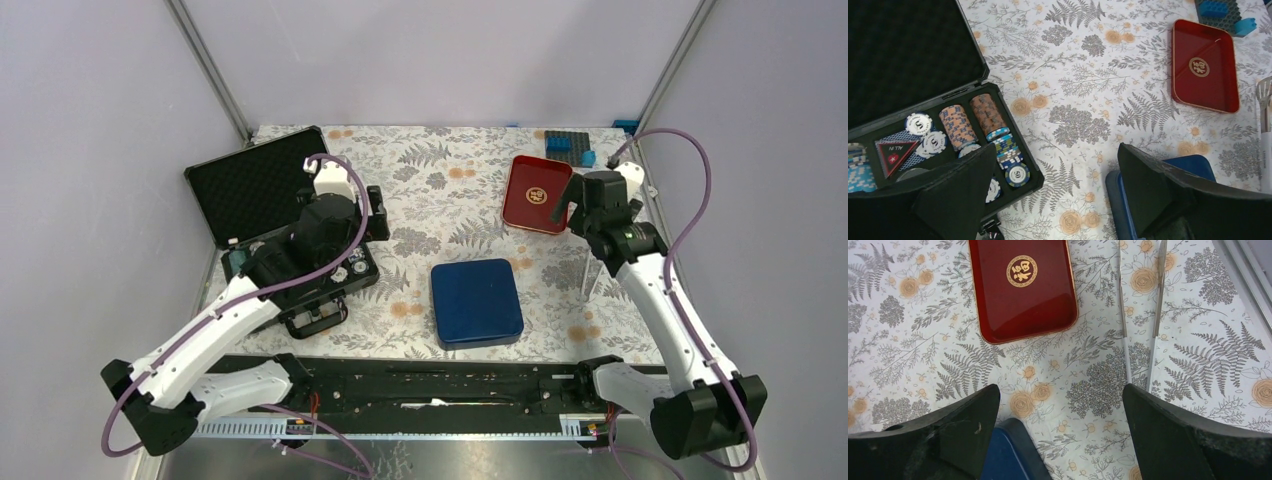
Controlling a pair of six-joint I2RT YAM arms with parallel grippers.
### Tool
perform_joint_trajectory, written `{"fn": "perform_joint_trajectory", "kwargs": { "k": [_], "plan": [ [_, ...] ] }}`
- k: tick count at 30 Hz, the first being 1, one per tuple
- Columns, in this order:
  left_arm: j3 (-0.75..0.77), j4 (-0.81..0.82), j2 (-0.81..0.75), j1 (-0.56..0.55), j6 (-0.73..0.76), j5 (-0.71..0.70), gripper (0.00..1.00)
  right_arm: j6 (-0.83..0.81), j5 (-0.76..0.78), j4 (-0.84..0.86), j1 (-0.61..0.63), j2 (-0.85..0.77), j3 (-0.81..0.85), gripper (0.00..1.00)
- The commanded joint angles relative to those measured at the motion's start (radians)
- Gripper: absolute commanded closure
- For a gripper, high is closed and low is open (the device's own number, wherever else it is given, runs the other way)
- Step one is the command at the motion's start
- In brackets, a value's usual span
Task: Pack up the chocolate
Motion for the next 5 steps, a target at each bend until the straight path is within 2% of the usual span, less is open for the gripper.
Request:
{"fn": "perform_joint_trajectory", "kwargs": {
  "k": [1, 5],
  "plan": [
    [0.012, -0.006, -0.001, 0.009, 0.007, -0.027, 0.01, 0.026, 0.047, 0.018, 0.004, -0.091, -0.029, 0.00],
    [0.010, -0.008, -0.001, 0.011, -0.008, -0.023, 0.01, 0.007, 0.044, 0.038, 0.004, -0.123, -0.040, 0.00]
  ]
}}
